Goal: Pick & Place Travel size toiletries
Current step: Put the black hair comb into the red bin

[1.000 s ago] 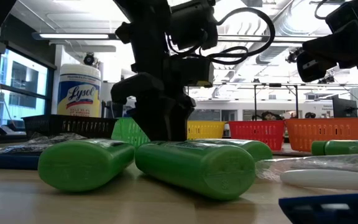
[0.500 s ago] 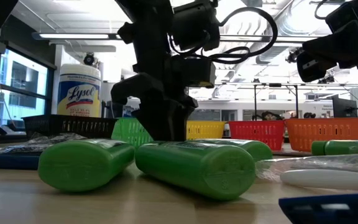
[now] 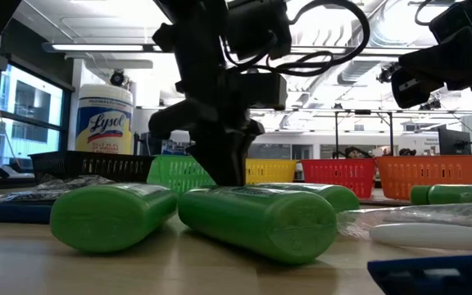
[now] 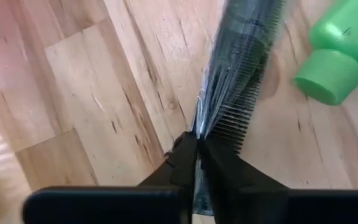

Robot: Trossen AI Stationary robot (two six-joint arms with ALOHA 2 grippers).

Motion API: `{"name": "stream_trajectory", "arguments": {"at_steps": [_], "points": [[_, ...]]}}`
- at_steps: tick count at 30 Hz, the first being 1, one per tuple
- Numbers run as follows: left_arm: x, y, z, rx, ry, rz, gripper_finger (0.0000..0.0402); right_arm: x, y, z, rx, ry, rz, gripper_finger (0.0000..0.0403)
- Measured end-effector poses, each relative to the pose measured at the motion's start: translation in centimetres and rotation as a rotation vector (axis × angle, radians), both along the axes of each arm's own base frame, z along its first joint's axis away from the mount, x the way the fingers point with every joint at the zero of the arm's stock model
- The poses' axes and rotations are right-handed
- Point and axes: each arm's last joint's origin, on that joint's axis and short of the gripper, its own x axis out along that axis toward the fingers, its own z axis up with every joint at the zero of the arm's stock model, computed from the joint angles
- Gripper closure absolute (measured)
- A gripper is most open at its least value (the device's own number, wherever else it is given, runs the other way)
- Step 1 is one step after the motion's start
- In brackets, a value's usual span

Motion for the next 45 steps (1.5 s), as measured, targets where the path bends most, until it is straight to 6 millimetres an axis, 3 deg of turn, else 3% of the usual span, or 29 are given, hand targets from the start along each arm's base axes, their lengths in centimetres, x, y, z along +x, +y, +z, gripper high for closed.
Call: {"name": "stream_trajectory", "arguments": {"at_steps": [5,19,30,36,45], "points": [[0.0,0.0,0.0,0.008,0.000,-0.007,0.0398,0.0,0.0,0.0,0.000,0.000,0.000,0.0399],[-0.8,0.1,4.3,0.073,-0.118,0.018,0.0401,0.0,0.0,0.0,0.000,0.001,0.000,0.0399],[-0.7,0.1,5.2,0.058,-0.160,0.000,0.0401,0.0,0.0,0.0,0.000,0.004,0.000,0.0399],[-1.6,-0.1,8.8,0.018,-0.259,0.006,0.0401,0.0,0.0,-0.1,0.000,0.007,0.000,0.0399],[-5.7,-0.6,16.3,-0.018,-0.408,-0.001,0.0401,0.0,0.0,-0.1,0.000,0.012,0.006,0.0399]]}}
